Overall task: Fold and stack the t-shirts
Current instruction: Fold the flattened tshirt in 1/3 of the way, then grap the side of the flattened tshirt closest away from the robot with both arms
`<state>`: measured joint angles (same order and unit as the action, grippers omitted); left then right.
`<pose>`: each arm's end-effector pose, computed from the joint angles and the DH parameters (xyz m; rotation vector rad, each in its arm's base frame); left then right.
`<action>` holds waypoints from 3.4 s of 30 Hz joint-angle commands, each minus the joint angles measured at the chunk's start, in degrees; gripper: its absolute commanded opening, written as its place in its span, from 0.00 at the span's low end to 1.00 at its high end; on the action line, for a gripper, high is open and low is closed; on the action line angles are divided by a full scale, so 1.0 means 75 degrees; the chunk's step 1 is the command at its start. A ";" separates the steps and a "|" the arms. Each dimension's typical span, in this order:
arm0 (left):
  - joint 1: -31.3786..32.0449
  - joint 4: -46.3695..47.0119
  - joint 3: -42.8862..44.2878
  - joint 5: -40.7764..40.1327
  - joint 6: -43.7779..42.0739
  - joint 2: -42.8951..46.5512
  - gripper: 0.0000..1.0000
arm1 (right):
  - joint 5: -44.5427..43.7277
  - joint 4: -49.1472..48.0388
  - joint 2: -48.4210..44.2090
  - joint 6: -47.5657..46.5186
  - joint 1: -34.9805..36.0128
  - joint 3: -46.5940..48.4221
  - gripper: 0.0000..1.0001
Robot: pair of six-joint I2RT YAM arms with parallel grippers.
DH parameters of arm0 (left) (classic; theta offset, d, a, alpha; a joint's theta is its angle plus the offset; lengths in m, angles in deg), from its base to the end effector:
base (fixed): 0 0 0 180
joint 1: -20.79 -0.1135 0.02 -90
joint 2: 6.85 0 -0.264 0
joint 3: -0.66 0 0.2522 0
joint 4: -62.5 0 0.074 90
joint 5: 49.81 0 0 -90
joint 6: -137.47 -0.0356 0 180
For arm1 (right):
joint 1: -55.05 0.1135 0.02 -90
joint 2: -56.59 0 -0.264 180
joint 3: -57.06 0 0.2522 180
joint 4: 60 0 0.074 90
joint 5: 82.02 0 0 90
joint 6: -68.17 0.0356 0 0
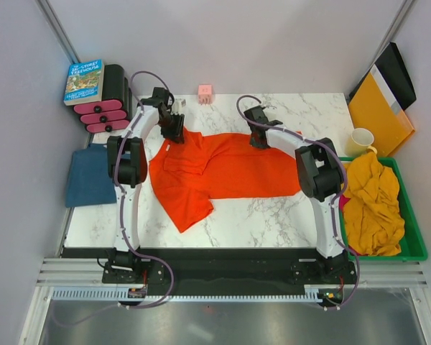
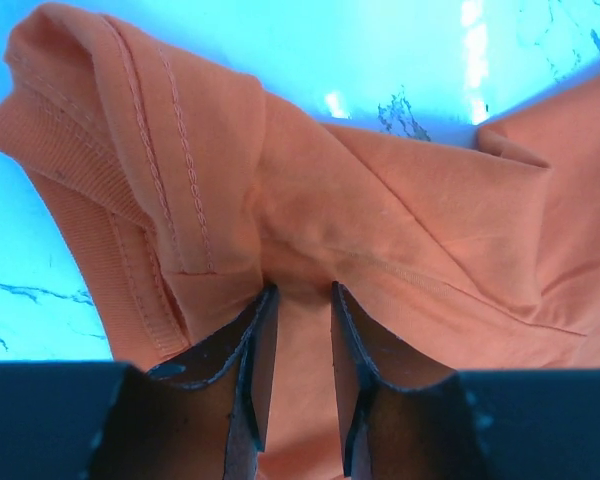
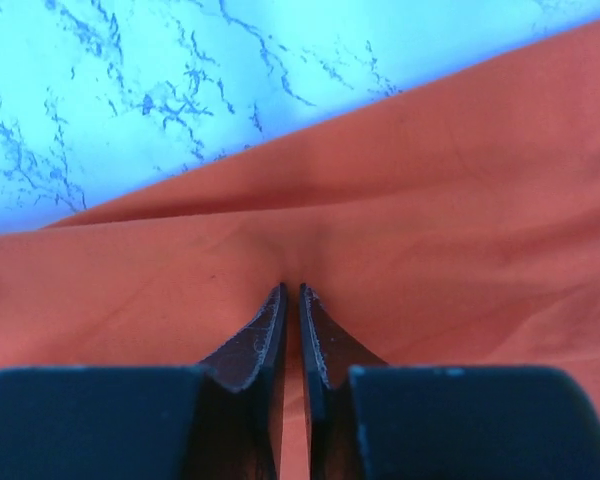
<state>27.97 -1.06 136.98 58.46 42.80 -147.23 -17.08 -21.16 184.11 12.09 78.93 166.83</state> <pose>0.5105 -0.0756 0.1643 0.3675 2.7013 -0.4499 0.4445 0.1803 0.1573 0.3735 2.4030 -0.1202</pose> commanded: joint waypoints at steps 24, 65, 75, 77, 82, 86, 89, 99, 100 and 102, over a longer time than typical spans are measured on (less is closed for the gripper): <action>-0.0582 0.0182 -0.0144 0.0635 0.0212 0.2248 0.56 | 0.1033 -0.1212 -0.2353 -0.0489 -0.0571 -0.1680 0.84; 0.1738 0.0792 -1.0398 -0.0769 -0.3615 1.0630 0.54 | -0.3139 0.2843 -0.6646 0.3856 0.5264 -0.5876 0.74; 0.1936 0.1050 -1.1175 0.0119 -0.3925 1.0515 0.56 | -0.3163 0.2621 -0.5367 0.3846 0.5664 -0.5079 0.76; 0.2357 0.1143 -1.1092 0.0260 -0.3727 1.0257 0.57 | -0.3128 0.2586 -0.5262 0.3822 0.5687 -0.5008 0.76; 0.3353 0.2103 -1.1115 -0.0405 -0.3047 1.0057 0.56 | -0.3093 0.2574 -0.5167 0.3880 0.5687 -0.4973 0.76; 0.3519 0.2678 -1.0800 -0.0746 -0.2216 0.9741 0.53 | -0.3197 0.2551 -0.5342 0.3975 0.5687 -0.5054 0.76; 0.3426 0.3473 -1.0554 -0.1507 -0.1466 1.0159 0.53 | -0.3489 0.2562 -0.5693 0.3905 0.5699 -0.5078 0.77; -0.0030 0.9810 -1.2588 -0.1004 -0.0336 1.1030 0.75 | -0.5060 0.2937 -0.7358 0.2055 0.5687 -0.4423 0.78; -0.0090 1.0164 -1.2801 -0.0854 -0.0745 1.0600 0.75 | -0.5142 0.3007 -0.7475 0.1972 0.5699 -0.4283 0.78; -0.0369 1.0471 -1.2885 -0.0503 -0.0831 1.0013 0.75 | -0.5260 0.3358 -0.7523 0.1959 0.5699 -0.4106 0.78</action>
<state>27.18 59.22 44.55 50.83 38.12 -65.50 -50.32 -0.24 129.73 30.75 121.33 132.29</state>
